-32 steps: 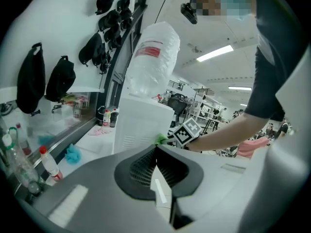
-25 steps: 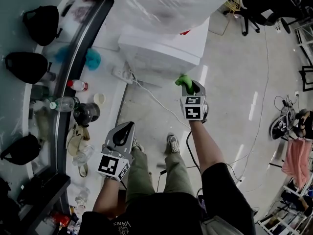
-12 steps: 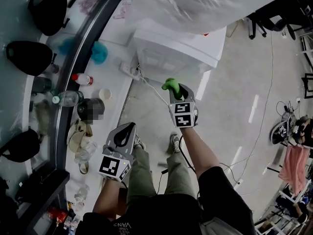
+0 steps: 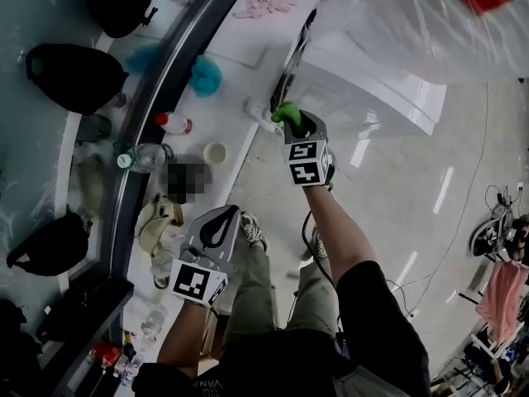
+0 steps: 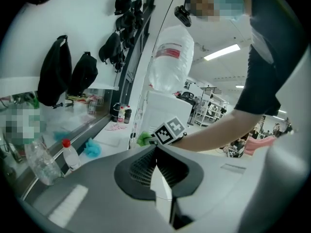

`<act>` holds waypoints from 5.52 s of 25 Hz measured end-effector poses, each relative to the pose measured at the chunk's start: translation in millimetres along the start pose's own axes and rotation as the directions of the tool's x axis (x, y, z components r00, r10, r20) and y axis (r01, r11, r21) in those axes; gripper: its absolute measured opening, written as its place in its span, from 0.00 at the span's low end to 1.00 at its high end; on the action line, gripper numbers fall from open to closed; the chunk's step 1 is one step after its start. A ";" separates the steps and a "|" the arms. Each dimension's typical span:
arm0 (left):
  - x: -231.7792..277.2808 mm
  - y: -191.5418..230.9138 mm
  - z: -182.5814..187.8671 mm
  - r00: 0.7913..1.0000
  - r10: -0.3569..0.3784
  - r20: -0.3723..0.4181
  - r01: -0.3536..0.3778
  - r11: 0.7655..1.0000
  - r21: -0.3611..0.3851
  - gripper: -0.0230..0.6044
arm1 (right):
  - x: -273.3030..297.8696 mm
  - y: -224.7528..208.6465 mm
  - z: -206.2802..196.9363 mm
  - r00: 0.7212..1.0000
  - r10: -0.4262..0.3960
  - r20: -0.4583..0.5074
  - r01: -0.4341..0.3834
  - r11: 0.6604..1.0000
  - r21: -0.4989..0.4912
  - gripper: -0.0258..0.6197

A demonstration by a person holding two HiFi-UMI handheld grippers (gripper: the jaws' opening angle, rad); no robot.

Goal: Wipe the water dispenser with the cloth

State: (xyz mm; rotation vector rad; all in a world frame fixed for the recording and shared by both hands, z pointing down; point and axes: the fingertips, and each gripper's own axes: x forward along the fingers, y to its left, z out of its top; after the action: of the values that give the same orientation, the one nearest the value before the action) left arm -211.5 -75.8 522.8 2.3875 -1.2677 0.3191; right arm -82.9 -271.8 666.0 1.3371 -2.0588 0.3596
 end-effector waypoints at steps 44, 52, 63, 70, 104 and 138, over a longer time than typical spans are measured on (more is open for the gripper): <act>51.5 -62.4 -58.0 0.996 0.045 0.081 -0.040 0.997 -0.070 0.04 | -83.2 -96.7 -140.8 0.994 -0.054 -0.099 0.059 0.997 0.051 0.22; 49.3 3.5 -72.7 0.998 0.029 0.058 -0.027 0.998 -0.049 0.04 | 2.6 -27.0 -88.4 0.999 -0.013 -0.044 0.014 1.000 0.013 0.22; 39.5 44.5 -71.7 1.000 -0.008 0.013 0.008 1.000 -0.020 0.04 | 71.7 3.4 -45.4 0.998 -0.028 -0.055 0.023 0.995 -0.094 0.22; 44.4 37.8 -73.5 1.000 -0.003 0.024 0.003 1.000 -0.015 0.04 | 49.3 -30.2 -77.8 0.994 -0.069 -0.089 0.069 0.998 -0.001 0.22; 96.4 -161.8 -10.9 0.994 0.036 0.101 -0.038 0.999 0.022 0.04 | -191.3 -158.3 -138.8 0.998 -0.056 0.028 0.050 0.983 0.178 0.22; -2.4 -268.3 121.1 0.980 0.083 0.183 -0.120 0.972 0.200 0.04 | -478.0 -174.3 22.8 0.904 0.036 0.426 -0.109 0.983 0.148 0.22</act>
State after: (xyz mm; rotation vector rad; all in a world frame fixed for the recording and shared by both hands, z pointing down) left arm 10.6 3.8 346.6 2.5794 -1.5065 0.2944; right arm 192.7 -21.3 318.5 1.5483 -2.4877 0.3006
